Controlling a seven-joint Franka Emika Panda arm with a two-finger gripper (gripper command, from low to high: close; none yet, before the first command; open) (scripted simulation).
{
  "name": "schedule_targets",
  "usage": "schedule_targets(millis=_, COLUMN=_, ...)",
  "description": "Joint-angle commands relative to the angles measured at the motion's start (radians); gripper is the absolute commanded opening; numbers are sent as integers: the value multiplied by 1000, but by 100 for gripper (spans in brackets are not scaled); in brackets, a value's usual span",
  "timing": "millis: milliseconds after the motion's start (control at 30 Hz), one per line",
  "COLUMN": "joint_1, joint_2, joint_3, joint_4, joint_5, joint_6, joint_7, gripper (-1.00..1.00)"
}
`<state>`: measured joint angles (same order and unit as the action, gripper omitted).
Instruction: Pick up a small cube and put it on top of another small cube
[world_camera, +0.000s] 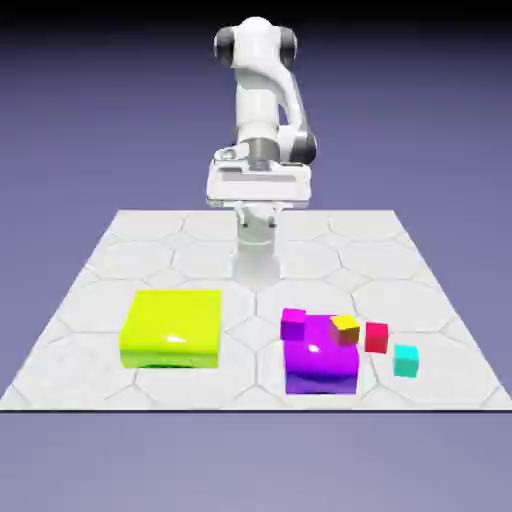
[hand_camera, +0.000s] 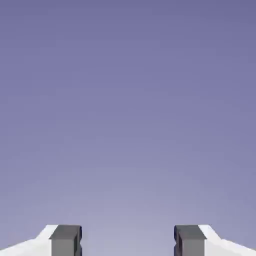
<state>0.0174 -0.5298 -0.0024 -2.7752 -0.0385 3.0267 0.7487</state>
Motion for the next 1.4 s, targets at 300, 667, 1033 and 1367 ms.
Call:
schedule_targets(millis=300, joint_1=-48, joint_2=362, joint_3=217, joint_4=256, joint_5=-80, joint_6=-251, joint_7=226, gripper=0)
schedule_targets(millis=667, joint_1=-100, joint_2=761, joint_3=455, joint_4=538, joint_5=-169, joint_6=-528, joint_7=474, gripper=0)
schedule_targets(millis=1033, joint_1=-153, joint_2=1160, joint_3=693, joint_4=820, joint_5=-257, joint_6=-804, joint_7=722, gripper=0)
schedule_targets(millis=1367, joint_1=-233, joint_2=1365, joint_3=859, joint_4=920, joint_5=-247, joint_6=-984, joint_7=973, gripper=0)
